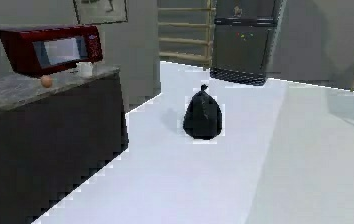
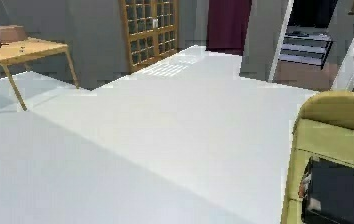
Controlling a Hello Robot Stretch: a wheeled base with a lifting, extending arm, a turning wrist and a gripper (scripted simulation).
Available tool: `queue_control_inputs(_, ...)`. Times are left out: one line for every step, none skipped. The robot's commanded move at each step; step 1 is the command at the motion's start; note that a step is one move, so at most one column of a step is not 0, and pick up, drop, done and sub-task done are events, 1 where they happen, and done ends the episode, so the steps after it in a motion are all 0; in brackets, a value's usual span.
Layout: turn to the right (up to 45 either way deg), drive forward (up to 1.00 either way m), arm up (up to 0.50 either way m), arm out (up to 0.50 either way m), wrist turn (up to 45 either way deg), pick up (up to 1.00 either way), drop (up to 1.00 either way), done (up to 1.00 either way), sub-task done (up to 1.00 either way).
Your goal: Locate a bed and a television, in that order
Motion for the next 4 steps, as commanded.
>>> queue_control_inputs(30.0,0.00,0.00,0.00,0.0,0.00,0.00,0.00,0.00)
queue_control_inputs(0.0,0.10,0.00,0.00,0.0,0.00,0.00,0.00,0.00)
queue_control_inputs(45.0,0.00,0.00,0.00,0.0,0.00,0.00,0.00,0.00)
queue_control_inputs(39.0,0.00,0.00,0.00,0.0,0.00,0.00,0.00,0.00)
